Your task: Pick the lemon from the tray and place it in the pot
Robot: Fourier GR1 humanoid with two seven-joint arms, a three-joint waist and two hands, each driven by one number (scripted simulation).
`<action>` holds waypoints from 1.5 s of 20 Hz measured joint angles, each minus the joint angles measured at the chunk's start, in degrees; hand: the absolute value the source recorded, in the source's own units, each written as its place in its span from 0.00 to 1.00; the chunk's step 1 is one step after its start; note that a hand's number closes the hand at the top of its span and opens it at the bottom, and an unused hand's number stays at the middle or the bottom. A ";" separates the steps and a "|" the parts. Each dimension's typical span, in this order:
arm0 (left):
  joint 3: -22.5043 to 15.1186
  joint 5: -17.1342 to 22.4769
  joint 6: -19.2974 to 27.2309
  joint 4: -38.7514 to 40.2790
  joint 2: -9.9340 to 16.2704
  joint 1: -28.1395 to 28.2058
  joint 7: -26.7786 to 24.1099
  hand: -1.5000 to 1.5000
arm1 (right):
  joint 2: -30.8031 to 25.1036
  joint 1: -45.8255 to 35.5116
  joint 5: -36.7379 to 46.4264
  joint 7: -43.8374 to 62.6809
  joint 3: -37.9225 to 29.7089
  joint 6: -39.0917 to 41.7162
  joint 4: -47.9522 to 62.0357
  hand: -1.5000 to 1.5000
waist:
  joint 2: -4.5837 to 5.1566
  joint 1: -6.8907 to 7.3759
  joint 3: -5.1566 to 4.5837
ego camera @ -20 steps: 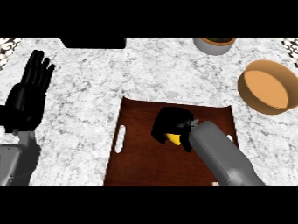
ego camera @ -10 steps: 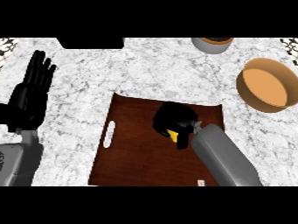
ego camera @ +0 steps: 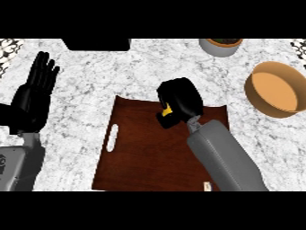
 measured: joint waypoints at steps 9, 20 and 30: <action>1.20 0.25 -0.12 -0.56 0.59 1.13 -0.43 0.50 | -0.33 -5.47 11.08 31.19 0.46 -3.55 -16.31 1.00 | 0.05 -1.23 0.00; 0.82 -0.79 0.03 -1.56 -0.28 1.15 -0.27 0.50 | -10.73 -0.70 11.90 36.01 -10.99 7.02 -35.64 1.00 | 0.76 -1.11 0.08; 0.79 -1.30 -0.38 -2.71 -1.04 1.76 0.11 0.50 | -22.34 7.24 0.14 21.08 -29.36 4.02 -31.66 1.00 | 1.02 -0.56 0.12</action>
